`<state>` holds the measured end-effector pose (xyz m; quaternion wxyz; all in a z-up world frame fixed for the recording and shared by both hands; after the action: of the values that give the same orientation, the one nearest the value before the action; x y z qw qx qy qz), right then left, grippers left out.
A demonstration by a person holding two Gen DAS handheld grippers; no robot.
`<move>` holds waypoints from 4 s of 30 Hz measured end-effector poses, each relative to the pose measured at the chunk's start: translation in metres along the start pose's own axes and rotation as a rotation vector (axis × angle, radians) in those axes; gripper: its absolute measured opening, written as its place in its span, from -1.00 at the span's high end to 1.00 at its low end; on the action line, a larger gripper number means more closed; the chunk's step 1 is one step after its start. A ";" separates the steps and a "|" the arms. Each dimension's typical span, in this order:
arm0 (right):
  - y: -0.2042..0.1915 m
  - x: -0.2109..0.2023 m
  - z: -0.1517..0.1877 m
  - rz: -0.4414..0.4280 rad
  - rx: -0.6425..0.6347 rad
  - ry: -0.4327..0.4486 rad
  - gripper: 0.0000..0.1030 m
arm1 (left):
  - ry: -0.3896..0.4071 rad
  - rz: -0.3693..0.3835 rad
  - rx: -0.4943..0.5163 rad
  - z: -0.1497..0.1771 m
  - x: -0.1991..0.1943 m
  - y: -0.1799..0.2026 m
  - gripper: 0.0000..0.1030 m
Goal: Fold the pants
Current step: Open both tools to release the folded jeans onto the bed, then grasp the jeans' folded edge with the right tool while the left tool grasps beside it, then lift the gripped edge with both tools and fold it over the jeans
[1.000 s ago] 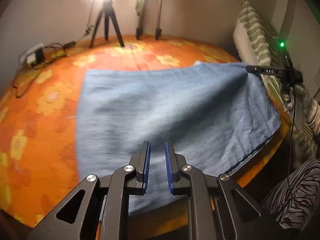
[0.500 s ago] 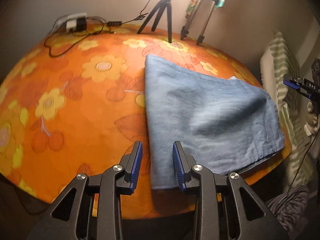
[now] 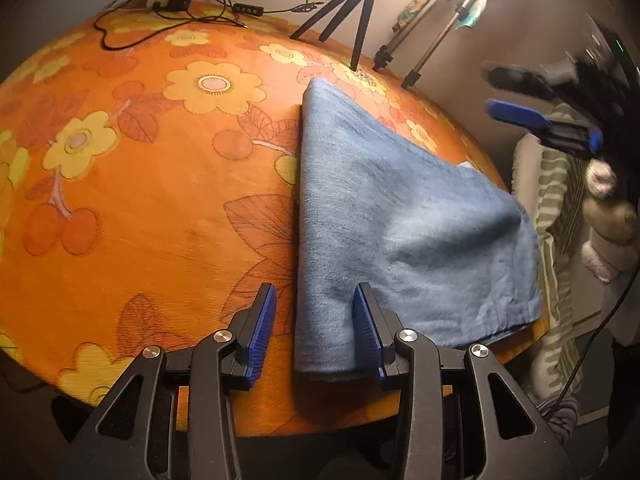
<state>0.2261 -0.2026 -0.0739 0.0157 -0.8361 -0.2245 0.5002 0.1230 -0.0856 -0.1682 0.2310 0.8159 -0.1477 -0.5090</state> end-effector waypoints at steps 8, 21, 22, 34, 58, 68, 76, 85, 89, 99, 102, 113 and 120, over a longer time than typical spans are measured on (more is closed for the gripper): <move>-0.039 0.083 -0.026 0.045 -0.006 -0.140 -0.06 | 0.003 0.036 -0.036 -0.004 0.003 -0.001 0.26; -0.052 0.151 -0.031 0.218 -0.089 -0.321 -0.06 | 0.058 0.085 0.037 -0.006 -0.010 0.023 0.82; -0.052 0.153 -0.031 0.227 -0.097 -0.328 -0.06 | 0.060 0.084 0.042 -0.006 -0.010 0.025 0.82; -0.045 0.169 -0.028 0.304 -0.124 -0.390 0.54 | 0.073 0.068 0.078 -0.002 -0.012 0.032 0.82; -0.026 0.080 -0.050 0.083 0.048 -0.148 0.85 | 0.185 0.138 0.173 -0.009 -0.041 0.078 0.88; 0.000 -0.008 -0.054 0.030 0.040 0.003 0.87 | 0.235 0.219 0.334 -0.001 -0.063 0.155 0.88; 0.093 -0.091 -0.009 0.073 0.154 0.093 0.87 | 0.163 0.310 0.463 0.029 -0.032 0.245 0.88; 0.184 -0.155 0.047 0.134 0.270 0.163 0.88 | 0.070 0.375 0.559 0.062 0.008 0.324 0.88; 0.222 -0.168 0.080 0.156 0.325 0.170 0.88 | 0.017 0.382 0.591 0.076 0.037 0.348 0.88; 0.306 -0.162 0.156 0.184 0.461 0.157 0.88 | -0.091 0.354 0.642 0.106 0.109 0.379 0.88; 0.322 -0.159 0.170 0.193 0.484 0.152 0.88 | -0.106 0.349 0.648 0.110 0.125 0.385 0.88; 0.357 -0.140 0.187 0.200 0.515 0.151 0.88 | -0.119 0.311 0.653 0.113 0.156 0.398 0.88; 0.363 -0.137 0.188 0.227 0.488 0.150 0.88 | -0.116 0.287 0.667 0.124 0.156 0.407 0.88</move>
<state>0.1440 -0.6195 -0.1453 0.1770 -0.8622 -0.0005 0.4746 0.0772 -0.5337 -0.1196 0.0125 0.7873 -0.4313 -0.4405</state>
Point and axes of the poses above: each gripper's, at about its wrist camera, not at the fingertips, and x roughly the way its jaws point, y to its right, z to its underside, the point moved 5 cm from there along x, roughly the way its jaws point, and after that the axes turned 10 degrees about -x, right-handed, at the moved point
